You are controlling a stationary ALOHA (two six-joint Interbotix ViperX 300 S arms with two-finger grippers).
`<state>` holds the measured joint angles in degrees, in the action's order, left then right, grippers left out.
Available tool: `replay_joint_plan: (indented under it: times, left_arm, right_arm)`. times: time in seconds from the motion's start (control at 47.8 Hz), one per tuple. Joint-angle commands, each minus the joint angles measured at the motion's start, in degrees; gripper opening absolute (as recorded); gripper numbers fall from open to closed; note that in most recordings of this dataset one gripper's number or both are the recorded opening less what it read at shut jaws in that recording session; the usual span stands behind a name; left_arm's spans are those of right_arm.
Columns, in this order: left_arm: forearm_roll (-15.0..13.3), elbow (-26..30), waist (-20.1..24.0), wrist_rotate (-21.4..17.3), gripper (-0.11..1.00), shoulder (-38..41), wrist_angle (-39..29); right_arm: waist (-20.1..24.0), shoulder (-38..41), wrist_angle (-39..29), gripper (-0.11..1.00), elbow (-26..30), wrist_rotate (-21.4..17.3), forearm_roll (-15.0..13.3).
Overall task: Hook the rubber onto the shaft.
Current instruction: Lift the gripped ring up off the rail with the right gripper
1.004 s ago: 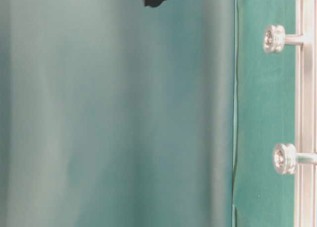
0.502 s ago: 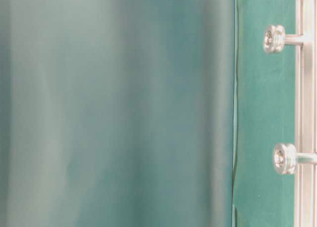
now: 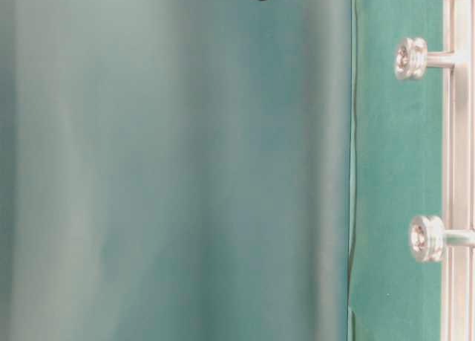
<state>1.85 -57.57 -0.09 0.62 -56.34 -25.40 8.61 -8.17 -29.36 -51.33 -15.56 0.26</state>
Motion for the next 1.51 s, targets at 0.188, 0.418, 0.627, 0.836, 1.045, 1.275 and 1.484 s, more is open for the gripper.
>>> replay_joint_plan:
  times: [0.188,0.418,0.627,0.836,1.045,1.275,1.484]
  left_arm:
    - [0.18,1.85,-0.09,-0.09,0.0,0.53,0.26]
    - [0.18,1.85,0.0,0.0,0.0,0.53,0.26]
    - [0.18,1.85,0.0,-0.09,0.0,0.53,0.26]
    - [0.18,1.85,0.0,0.0,0.0,0.53,0.26]
    - [0.09,1.85,-0.09,0.0,0.0,0.53,0.26]
    - [0.18,1.85,0.0,-0.09,0.0,0.44,0.26]
    - [0.18,1.85,-0.09,-0.09,0.0,0.53,0.26]
  right_arm:
    - [0.18,-0.35,0.35,0.76,0.88,0.18,0.0]
    - [0.18,-0.35,0.26,0.17,0.88,0.09,0.0]
    - [0.18,-0.35,0.44,0.06,1.14,-0.09,0.0]
    - [0.09,-0.35,0.35,0.06,1.14,-2.02,0.0]
    - [0.09,-0.35,0.35,0.06,1.23,-2.64,0.0]
    - [0.09,-1.93,-1.32,0.06,2.46,-2.64,-0.35]
    - [0.09,-4.75,-5.71,0.06,4.75,-2.64,-1.49]
